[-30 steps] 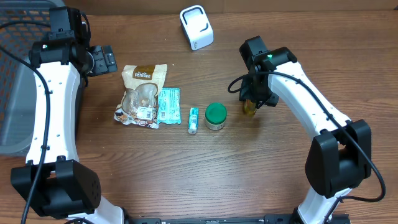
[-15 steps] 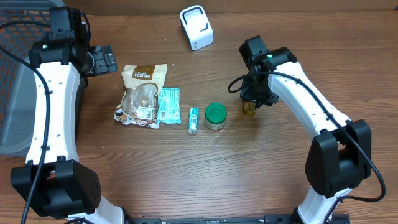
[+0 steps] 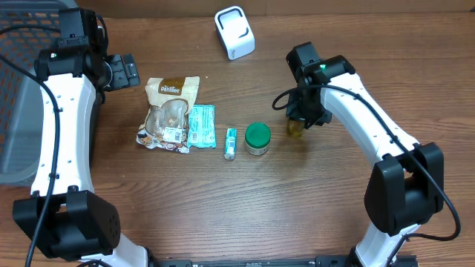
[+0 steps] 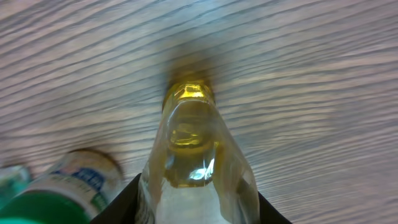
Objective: Scan the item barcode
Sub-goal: 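Lift the yellow bottle slightly and shift it right with the right gripper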
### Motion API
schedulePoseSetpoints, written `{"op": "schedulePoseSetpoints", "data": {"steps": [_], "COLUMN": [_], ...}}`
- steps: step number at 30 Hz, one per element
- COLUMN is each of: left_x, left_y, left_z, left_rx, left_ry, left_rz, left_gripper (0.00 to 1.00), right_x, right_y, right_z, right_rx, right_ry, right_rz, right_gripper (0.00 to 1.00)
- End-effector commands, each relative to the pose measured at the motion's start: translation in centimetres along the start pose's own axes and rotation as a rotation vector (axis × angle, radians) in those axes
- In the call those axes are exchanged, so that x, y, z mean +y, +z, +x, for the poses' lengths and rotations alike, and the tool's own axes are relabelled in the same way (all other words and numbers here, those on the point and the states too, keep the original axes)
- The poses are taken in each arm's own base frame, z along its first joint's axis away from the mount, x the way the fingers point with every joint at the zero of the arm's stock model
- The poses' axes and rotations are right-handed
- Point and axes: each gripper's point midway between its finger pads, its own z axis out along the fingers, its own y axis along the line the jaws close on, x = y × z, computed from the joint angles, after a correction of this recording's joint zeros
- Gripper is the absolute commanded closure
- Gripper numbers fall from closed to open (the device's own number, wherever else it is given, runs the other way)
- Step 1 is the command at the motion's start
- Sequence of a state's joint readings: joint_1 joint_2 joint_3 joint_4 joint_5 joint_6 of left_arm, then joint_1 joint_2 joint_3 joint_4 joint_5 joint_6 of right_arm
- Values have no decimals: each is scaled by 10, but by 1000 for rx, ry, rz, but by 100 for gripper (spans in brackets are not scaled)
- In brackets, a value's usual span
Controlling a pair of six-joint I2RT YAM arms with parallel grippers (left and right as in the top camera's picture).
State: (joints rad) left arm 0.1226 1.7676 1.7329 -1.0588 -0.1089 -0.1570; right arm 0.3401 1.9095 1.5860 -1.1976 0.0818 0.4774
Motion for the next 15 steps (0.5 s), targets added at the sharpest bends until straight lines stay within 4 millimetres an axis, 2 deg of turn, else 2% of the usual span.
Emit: {"op": "schedulePoseSetpoints", "data": {"steps": [1, 7, 10, 15], "left_x": [5, 5, 5, 5], "left_y": [-4, -4, -4, -4], "left_z": [-6, -6, -6, -6], "left_rx": [-19, -19, -19, -19], "left_ry": [-5, -5, -5, -5], "left_rz": [-14, -15, -15, -14], "left_gripper": [0, 0, 0, 0], "right_x": [18, 20, 17, 34], "right_y": [-54, -118, -141, -172], "right_z": [-13, -10, -4, 20], "right_rx": [-90, -170, -188, -142], "right_ry": [-34, -71, -102, -257], "right_rz": [-168, -379, -467, -714], "right_gripper": [79, 79, 79, 80]}}
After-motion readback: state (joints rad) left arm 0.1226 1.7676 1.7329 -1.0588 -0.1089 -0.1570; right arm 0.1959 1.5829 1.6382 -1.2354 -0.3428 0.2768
